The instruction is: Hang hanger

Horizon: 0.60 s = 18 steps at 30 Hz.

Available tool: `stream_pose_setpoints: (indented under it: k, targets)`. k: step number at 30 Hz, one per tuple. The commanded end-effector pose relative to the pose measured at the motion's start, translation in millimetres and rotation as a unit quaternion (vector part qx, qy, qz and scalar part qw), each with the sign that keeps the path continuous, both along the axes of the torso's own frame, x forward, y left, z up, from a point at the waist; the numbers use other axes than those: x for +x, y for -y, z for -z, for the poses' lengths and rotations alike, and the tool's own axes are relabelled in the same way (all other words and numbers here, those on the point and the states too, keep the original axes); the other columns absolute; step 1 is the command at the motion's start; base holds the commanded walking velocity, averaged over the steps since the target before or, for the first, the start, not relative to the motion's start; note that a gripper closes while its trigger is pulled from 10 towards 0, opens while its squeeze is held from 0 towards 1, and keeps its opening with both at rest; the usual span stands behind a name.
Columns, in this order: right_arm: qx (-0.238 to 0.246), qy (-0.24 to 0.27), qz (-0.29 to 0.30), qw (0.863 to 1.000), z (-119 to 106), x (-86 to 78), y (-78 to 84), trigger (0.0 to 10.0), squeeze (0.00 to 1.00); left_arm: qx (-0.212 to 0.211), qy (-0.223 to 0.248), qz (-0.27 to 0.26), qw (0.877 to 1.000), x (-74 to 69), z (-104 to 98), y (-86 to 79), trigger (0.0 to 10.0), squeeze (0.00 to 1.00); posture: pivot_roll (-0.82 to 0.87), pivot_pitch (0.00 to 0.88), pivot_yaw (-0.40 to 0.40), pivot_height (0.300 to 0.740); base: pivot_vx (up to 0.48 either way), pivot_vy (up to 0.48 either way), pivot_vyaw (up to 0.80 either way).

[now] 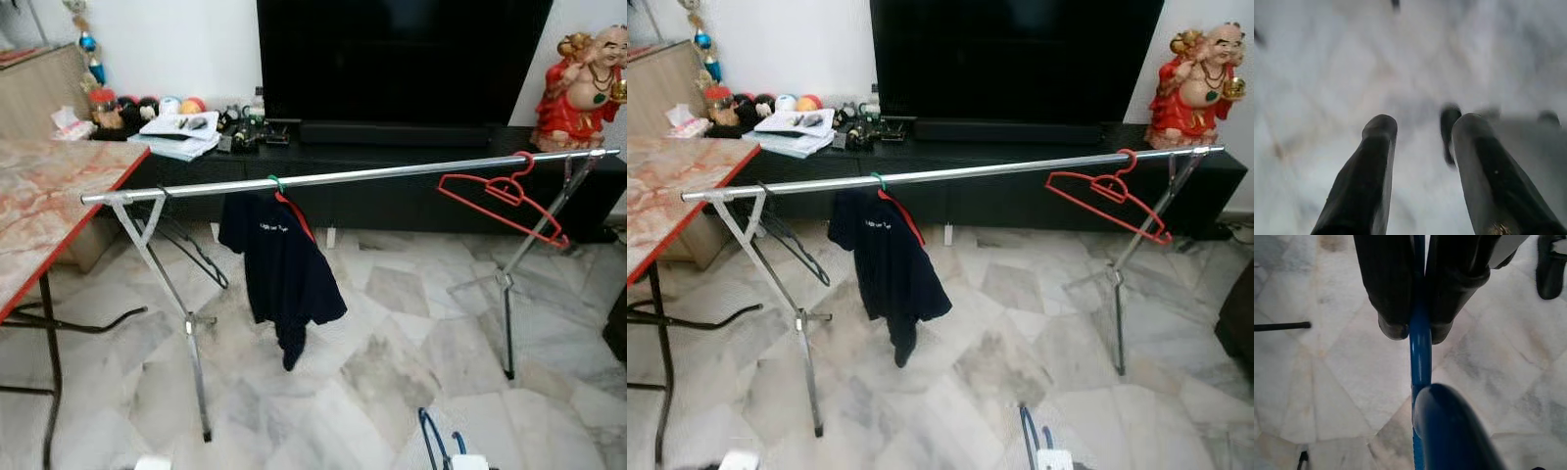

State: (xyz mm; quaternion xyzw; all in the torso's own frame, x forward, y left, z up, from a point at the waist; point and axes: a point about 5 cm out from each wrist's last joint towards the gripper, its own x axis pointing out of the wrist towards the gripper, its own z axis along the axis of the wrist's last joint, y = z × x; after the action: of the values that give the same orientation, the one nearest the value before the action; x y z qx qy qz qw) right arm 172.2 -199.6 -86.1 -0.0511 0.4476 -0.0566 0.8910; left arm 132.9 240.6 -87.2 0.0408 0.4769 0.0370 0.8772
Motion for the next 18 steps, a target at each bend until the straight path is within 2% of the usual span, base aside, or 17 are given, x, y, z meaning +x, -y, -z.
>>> stream_pose_setpoints:
  k: [1, 6, 9, 11, 13, 18]
  targets:
    - [0.006, 0.004, -0.002, 1.000, 0.4, 0.5, -5.5, 10.0, 0.00, -0.005, -0.002, -0.005, 1.000, -4.1, 1.5, -1.6, 10.0, 0.00, 0.05, 0.001, -0.009, 0.740, 0.000, 0.000, 0.00]
    - [0.004, 0.004, -0.005, 1.000, 0.3, 0.7, -5.7, 10.0, 0.00, -0.014, 0.003, 0.000, 1.000, -1.7, 3.1, 4.3, 10.0, 0.00, 0.05, 0.000, -0.011, 0.740, 0.000, 0.000, 0.00]
    - [0.004, 0.006, -0.007, 1.000, -0.3, 2.3, -6.5, 10.0, 0.00, -0.015, -0.002, 0.007, 1.000, 0.7, 3.9, 6.5, 10.0, 0.00, 0.04, 0.000, -0.002, 0.740, 0.240, 0.000, 0.00]
    - [0.004, 0.012, -0.005, 1.000, -1.7, 5.3, -7.3, 10.0, 0.00, -0.013, 0.004, 0.036, 0.999, 6.8, 2.5, 10.8, 10.0, 0.00, 0.03, 0.000, 0.006, 0.740, 0.272, 0.000, 0.00]
    - [0.004, 0.014, -0.004, 1.000, -2.1, 6.2, -7.8, 10.0, 0.00, -0.015, 0.012, 0.031, 0.999, 11.8, 0.8, 10.9, 10.0, 0.00, 0.03, 0.000, 0.010, 0.740, 0.274, 0.000, 0.00]
    - [0.003, 0.011, -0.005, 1.000, -1.2, 4.3, -8.1, 10.0, 0.00, -0.014, 0.011, 0.040, 0.999, 12.5, 1.3, 12.3, 10.0, 0.00, 0.03, 0.000, 0.014, 0.740, 0.277, 0.000, 0.00]
